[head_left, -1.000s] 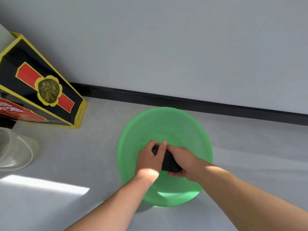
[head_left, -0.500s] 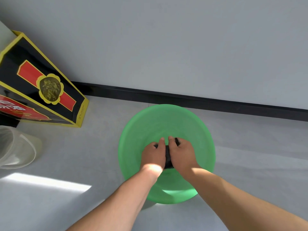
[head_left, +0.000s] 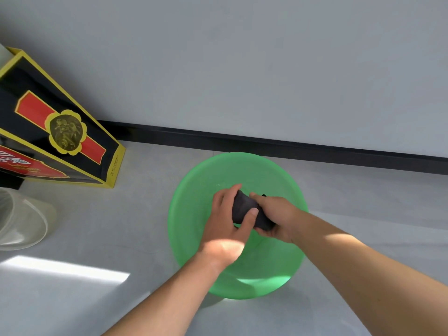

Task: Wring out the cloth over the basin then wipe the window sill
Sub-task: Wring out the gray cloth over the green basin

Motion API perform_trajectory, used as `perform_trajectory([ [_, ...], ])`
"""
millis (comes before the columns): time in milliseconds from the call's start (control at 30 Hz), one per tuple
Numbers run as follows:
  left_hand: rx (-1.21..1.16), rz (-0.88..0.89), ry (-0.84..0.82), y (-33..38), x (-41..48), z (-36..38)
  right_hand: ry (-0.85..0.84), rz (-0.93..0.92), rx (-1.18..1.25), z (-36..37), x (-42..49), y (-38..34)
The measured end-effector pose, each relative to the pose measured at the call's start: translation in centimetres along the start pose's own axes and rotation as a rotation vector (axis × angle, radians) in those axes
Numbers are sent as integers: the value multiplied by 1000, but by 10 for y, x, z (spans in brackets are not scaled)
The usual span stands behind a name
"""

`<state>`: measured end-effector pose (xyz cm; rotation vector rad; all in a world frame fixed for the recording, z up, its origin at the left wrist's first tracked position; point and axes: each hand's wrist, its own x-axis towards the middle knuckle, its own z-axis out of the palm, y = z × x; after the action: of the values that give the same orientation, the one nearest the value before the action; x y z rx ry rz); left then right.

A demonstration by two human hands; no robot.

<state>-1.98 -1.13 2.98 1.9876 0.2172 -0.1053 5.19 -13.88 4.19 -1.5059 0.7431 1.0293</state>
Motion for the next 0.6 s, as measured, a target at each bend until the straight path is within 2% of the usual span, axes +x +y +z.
perform_trajectory([
  [133,48,35,-28,-2,8,-8,-97,106,-33,4,-3,-2],
  [233,119,-7,2,-6,16,-12,-104,99,-44,10,-5,-5],
  [300,88,-104,40,-8,15,-9,-32,38,-68,18,-6,-5],
  [400,-86,-260,153,-5,13,-2,94,-90,-89,30,-5,1],
  [600,-247,-397,216,5,18,8,290,-408,-155,34,-1,10],
])
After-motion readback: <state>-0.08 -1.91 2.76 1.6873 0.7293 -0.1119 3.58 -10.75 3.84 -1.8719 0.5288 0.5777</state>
